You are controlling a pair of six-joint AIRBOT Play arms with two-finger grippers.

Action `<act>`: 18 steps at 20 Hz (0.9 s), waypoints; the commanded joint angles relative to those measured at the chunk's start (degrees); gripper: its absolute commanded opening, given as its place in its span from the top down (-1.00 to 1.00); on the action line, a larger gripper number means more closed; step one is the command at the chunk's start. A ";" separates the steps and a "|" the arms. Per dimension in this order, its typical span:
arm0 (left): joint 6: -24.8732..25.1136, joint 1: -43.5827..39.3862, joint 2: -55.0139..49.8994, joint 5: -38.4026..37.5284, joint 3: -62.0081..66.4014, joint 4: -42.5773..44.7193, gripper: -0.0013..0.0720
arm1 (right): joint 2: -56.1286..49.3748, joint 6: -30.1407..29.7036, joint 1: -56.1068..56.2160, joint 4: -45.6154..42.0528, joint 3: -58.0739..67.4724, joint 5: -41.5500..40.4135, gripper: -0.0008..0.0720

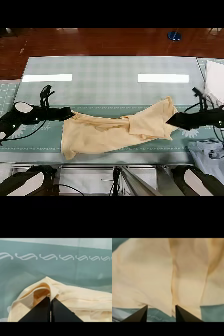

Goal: Fold the shirts.

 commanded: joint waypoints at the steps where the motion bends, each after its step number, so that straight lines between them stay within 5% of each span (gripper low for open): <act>1: -0.02 -0.02 -0.02 -0.07 0.02 0.02 0.90 | 0.07 -1.90 -0.04 1.92 -5.81 -0.17 -0.23; 11: -0.04 -0.02 -0.02 -0.09 0.02 0.02 0.90 | -5.73 -1.88 -0.02 3.72 -6.47 -7.82 -0.19; 13: -0.04 -0.02 -0.02 -0.11 0.02 0.02 0.90 | -9.99 -2.54 0.81 6.95 -6.47 -9.68 0.05; 16: -0.07 -0.02 -0.02 -0.39 0.02 0.02 0.90 | -13.31 -5.35 3.02 12.31 -6.45 -10.08 0.67; 18: -0.07 -0.02 -0.02 -0.74 0.02 0.02 0.90 | -12.11 -6.38 2.82 15.23 -5.92 -8.41 0.79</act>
